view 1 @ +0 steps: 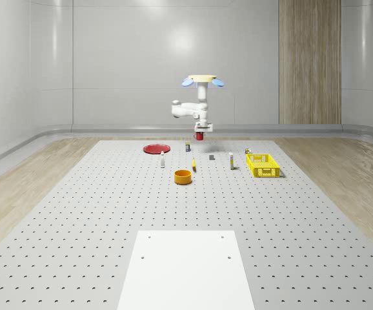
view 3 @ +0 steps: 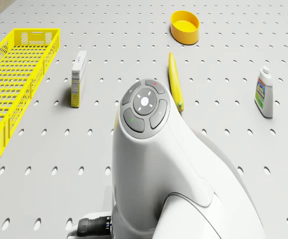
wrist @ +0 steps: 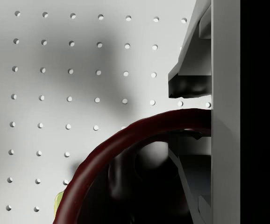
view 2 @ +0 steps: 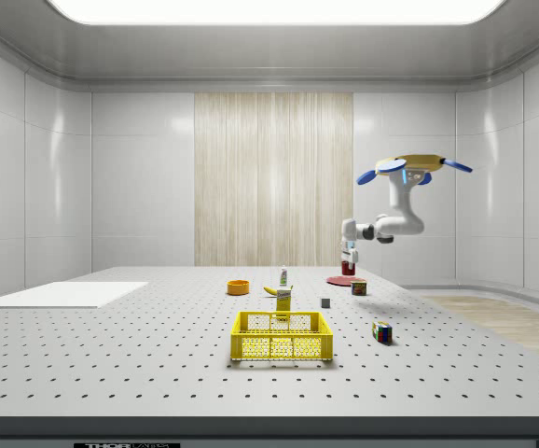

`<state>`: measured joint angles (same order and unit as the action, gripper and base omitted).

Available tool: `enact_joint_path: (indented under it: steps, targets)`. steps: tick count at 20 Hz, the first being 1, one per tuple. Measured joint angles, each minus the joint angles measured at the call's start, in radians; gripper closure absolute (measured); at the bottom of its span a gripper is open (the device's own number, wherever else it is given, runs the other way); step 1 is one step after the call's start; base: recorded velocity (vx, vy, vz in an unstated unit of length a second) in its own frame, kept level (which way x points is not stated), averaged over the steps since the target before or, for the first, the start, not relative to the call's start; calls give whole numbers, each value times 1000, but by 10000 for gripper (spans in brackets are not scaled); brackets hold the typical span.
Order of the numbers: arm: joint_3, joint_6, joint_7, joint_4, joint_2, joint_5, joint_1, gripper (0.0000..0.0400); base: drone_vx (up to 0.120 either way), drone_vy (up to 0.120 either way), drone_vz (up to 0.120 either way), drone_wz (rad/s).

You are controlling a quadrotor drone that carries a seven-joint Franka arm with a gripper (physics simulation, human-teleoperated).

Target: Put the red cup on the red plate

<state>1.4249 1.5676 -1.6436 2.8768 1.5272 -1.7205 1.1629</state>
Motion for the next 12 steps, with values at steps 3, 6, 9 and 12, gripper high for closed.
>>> enact_joint_path:
  steps: [3,6,9,12]
  targets:
    - [0,3,0,0,3,1,1,300,0,-120,0,0]
    - [1,6,-1,0,7,3,1,300,0,-120,0,0]
    - [1,9,-1,0,10,4,1,300,0,-120,0,0]
    - [2,12,-2,0,13,5,2,300,0,-120,0,0]
